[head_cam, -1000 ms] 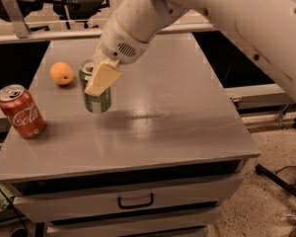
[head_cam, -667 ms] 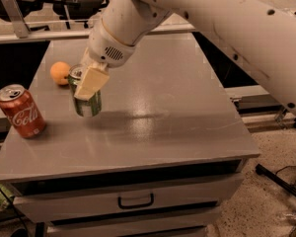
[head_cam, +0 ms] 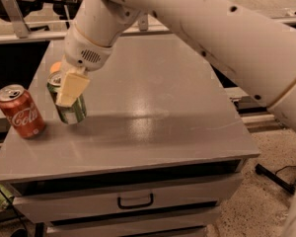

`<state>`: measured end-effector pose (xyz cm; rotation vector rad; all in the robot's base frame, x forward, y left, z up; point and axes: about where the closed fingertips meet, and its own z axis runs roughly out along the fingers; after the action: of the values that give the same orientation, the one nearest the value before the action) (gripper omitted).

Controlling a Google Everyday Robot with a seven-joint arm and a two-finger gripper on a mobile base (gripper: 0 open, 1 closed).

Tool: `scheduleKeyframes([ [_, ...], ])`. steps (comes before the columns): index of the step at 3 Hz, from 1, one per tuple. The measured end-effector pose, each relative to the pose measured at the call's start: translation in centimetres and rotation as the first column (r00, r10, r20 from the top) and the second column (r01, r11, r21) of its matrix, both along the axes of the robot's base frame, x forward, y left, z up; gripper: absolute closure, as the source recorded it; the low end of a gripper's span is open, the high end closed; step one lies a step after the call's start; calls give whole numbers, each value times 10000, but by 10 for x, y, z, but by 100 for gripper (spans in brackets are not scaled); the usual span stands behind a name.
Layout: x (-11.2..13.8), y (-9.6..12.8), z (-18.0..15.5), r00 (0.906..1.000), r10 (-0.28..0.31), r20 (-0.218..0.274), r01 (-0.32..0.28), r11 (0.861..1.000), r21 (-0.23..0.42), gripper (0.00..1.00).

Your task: Move green can near coke can

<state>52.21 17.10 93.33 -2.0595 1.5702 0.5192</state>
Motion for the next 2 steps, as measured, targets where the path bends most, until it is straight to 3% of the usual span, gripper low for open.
scheduleKeyframes([
  [2, -14, 23, -8, 9984, 492, -295, -500, 9983, -298, 59],
])
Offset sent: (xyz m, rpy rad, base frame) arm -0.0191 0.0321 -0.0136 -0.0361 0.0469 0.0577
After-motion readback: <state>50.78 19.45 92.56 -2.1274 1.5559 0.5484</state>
